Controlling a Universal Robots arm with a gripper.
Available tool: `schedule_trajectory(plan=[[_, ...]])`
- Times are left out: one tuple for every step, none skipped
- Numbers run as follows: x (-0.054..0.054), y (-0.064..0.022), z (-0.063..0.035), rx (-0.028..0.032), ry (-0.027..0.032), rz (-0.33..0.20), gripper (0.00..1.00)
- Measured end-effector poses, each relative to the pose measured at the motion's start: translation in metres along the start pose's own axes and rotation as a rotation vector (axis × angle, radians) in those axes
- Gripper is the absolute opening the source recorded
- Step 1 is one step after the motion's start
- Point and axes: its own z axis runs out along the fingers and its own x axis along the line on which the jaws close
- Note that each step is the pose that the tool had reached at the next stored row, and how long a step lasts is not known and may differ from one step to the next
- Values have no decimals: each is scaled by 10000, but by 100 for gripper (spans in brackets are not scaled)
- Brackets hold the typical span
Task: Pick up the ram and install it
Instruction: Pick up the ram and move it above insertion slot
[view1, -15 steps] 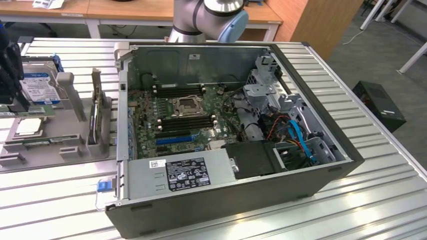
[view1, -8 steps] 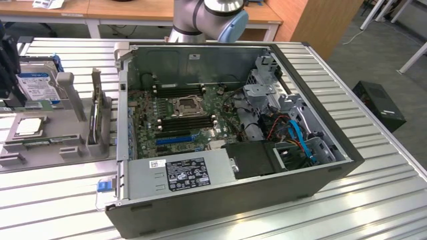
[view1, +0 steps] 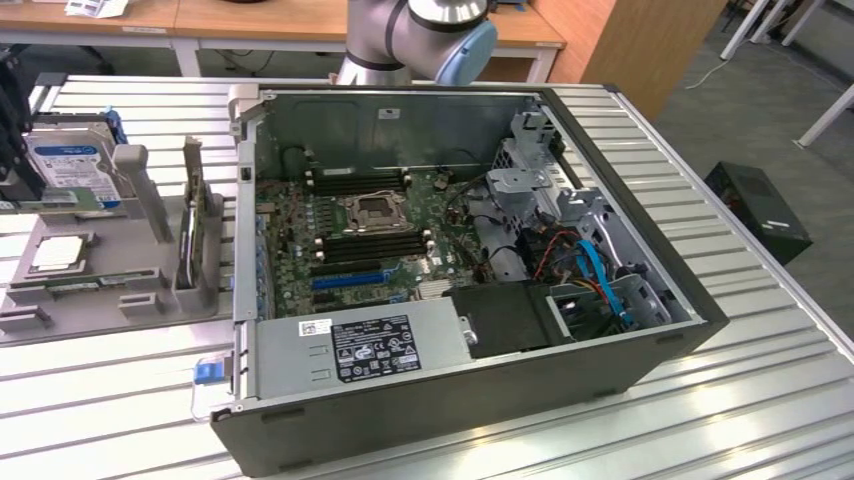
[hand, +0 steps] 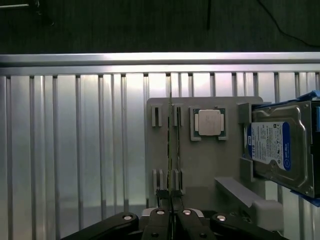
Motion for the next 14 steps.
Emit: schedule_trajectory(plan=[[-1,1,-18,0,0,0,12],[-2,1,-36,-1,0,0,12],[-3,2,-53,0,0,1,12],[-5,3,-71,-1,1,1,12],[-6,3,-88,-1,1,1,12],[-8,4,-104,0,0,0,12],[-10,4,-122,0,0,1,12],[-11,5,-138,0,0,1,12],[-13,5,-153,0,1,1,12],[-14,6,-168,0,1,1,12],[-16,6,-182,0,1,1,12],[-17,6,-197,0,0,0,12],[-19,7,-212,0,0,0,12],[-21,7,-226,0,0,1,12]])
